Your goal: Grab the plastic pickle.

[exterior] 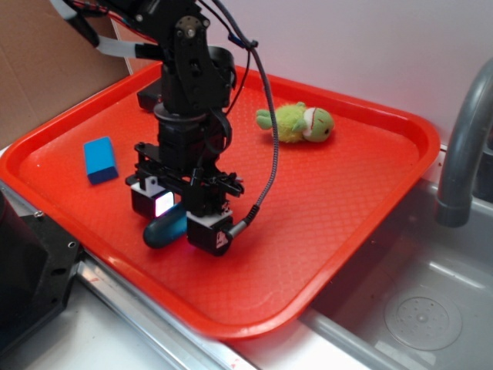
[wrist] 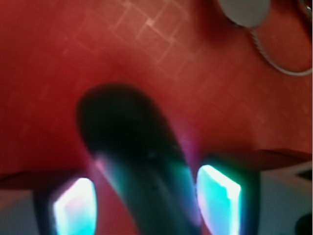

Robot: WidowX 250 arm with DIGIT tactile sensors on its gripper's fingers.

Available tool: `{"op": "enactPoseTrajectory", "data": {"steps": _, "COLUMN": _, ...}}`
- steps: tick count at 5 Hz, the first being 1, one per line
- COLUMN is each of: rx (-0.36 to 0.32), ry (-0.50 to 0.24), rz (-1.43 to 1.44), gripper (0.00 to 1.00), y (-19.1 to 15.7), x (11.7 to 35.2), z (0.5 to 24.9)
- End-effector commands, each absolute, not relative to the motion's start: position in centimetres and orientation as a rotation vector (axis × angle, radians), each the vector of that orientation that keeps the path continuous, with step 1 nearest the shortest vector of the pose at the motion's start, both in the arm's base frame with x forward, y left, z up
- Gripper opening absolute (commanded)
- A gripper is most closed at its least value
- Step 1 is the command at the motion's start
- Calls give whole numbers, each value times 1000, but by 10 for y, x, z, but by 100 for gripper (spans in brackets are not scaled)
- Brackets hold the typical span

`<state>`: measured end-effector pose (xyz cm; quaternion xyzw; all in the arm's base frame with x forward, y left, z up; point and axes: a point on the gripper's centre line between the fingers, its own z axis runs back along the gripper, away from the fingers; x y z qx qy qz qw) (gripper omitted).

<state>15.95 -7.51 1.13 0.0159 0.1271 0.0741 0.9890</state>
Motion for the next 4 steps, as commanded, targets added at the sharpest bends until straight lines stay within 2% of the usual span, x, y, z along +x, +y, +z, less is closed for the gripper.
{"op": "enactPoseTrajectory", "data": {"steps": 1, "rx": -24, "ry": 186, "rz": 3, "gripper": 0, "y": -82, "x": 172, "z": 57}}
{"op": "enactPoseTrajectory", "data": {"steps": 2, "rx": -89, "ry": 46, "rz": 126, "gripper": 0, "y": -108, "x": 168, "z": 109}}
{"op": "enactPoseTrajectory", "data": {"steps": 3, "rx": -166, "ry": 22, "rz": 221, "gripper": 0, "y": -112, "x": 156, "z": 161}}
{"op": "enactPoseTrajectory", "data": {"steps": 4, "rx": -195, "ry": 4, "rz": 287, "gripper": 0, "y": -101, "x": 155, "z": 211}}
